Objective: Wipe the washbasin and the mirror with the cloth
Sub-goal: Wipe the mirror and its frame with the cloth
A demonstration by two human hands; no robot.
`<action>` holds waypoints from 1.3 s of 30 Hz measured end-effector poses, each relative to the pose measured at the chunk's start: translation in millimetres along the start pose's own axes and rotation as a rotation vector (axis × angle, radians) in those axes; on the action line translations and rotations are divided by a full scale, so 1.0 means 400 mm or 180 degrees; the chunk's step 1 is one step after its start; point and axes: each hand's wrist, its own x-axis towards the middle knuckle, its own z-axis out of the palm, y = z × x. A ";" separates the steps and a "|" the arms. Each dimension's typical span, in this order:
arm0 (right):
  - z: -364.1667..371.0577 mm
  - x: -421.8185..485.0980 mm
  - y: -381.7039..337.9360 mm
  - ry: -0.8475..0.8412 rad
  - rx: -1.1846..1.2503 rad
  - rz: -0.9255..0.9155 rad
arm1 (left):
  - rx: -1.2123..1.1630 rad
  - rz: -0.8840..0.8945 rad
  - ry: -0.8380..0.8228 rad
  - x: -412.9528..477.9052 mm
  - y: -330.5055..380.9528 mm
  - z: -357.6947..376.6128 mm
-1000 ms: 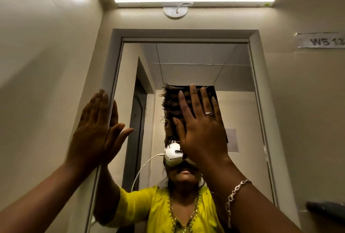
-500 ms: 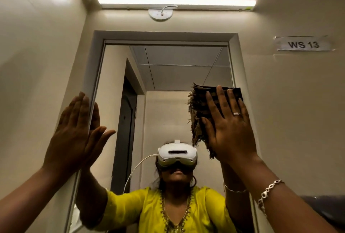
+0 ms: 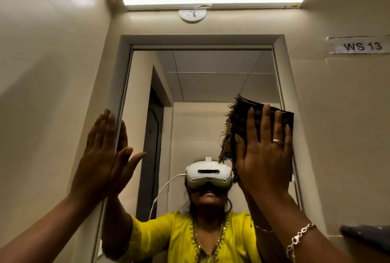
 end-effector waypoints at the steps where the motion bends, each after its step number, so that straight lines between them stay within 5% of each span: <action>1: 0.001 -0.004 -0.016 -0.0005 -0.0002 0.0015 | -0.0019 -0.0002 -0.0027 0.000 0.002 0.000; 25: 0.058 -0.048 -0.501 -0.0262 0.0372 -0.0500 | -0.1093 -0.0058 0.0279 -0.020 -0.008 -0.003; 39: 0.046 -0.079 -0.450 -0.0225 0.0773 -0.0943 | -0.0900 -0.0108 0.0288 -0.022 -0.002 -0.011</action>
